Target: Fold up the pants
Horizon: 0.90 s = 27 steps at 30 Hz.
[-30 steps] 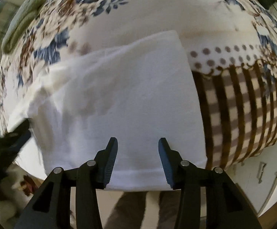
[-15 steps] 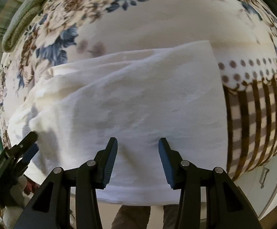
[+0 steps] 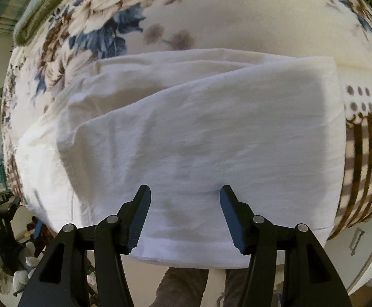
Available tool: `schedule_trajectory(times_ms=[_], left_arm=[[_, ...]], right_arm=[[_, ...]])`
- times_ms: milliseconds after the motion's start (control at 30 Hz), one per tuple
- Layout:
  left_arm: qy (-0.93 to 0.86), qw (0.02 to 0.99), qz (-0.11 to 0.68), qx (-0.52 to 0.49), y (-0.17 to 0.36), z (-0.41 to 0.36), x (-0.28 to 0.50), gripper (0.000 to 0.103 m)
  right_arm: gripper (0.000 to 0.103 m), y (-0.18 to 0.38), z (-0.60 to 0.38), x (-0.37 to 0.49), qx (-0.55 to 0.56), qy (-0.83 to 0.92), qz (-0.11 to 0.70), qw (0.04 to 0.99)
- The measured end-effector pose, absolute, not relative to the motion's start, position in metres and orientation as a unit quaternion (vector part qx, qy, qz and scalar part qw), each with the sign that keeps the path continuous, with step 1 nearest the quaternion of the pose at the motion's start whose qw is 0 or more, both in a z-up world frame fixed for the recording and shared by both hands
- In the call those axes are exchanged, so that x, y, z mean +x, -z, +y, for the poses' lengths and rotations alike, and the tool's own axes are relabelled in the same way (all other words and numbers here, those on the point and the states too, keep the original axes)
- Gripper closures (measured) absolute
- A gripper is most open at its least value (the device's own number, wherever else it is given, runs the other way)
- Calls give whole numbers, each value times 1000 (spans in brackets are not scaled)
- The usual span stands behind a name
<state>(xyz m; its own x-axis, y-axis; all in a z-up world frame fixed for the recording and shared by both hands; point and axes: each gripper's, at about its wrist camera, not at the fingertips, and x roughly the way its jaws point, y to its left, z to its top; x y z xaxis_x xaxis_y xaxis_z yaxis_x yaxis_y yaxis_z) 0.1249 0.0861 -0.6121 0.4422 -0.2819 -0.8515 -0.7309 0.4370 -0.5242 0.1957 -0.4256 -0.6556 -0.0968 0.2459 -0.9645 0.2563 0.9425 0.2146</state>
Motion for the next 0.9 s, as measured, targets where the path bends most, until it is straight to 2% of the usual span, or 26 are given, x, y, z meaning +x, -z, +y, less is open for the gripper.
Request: schedule_trajectory(times_ms=[33, 67, 100, 167, 267, 400, 433, 467, 567, 633, 733, 800, 833, 867, 900], left_arm=[[-158, 676, 494, -523, 622, 91, 124, 24], [-157, 675, 490, -529, 624, 90, 125, 32], [-156, 680, 482, -529, 624, 88, 127, 36], [-159, 706, 468, -508, 613, 86, 129, 58], [-157, 749, 443, -467, 588, 80, 124, 75], [-139, 761, 419, -476, 591, 83, 119, 75], [-134, 753, 415, -492, 600, 88, 120, 74], [-134, 741, 416, -510, 610, 94, 120, 65], [-125, 699, 400, -580, 647, 110, 129, 56], [-118, 688, 375, -610, 658, 115, 133, 52], [-125, 693, 366, -608, 654, 112, 138, 52], [-135, 710, 363, -589, 643, 107, 138, 60], [-136, 719, 359, -579, 636, 104, 137, 75], [-136, 734, 358, -561, 625, 100, 136, 83], [-137, 746, 356, -545, 614, 96, 135, 84]], right_arm=[[44, 657, -424, 197, 166, 8, 743, 649], [44, 660, -421, 199, 163, 13, 745, 647], [44, 661, -419, 199, 161, 16, 747, 645], [44, 663, -416, 200, 152, 20, 750, 643], [44, 666, -411, 198, 135, 22, 753, 644], [40, 671, -395, 201, 110, 25, 758, 643], [37, 672, -390, 201, 105, 25, 760, 641], [35, 672, -388, 202, 104, 25, 761, 640], [35, 673, -379, 208, 106, 23, 760, 640], [35, 673, -377, 209, 112, 21, 760, 640], [35, 672, -378, 208, 119, 17, 757, 642], [35, 672, -384, 208, 124, 13, 754, 645], [35, 671, -385, 207, 126, 10, 752, 647], [35, 669, -390, 203, 127, 7, 750, 649], [35, 668, -396, 199, 126, 4, 749, 651]])
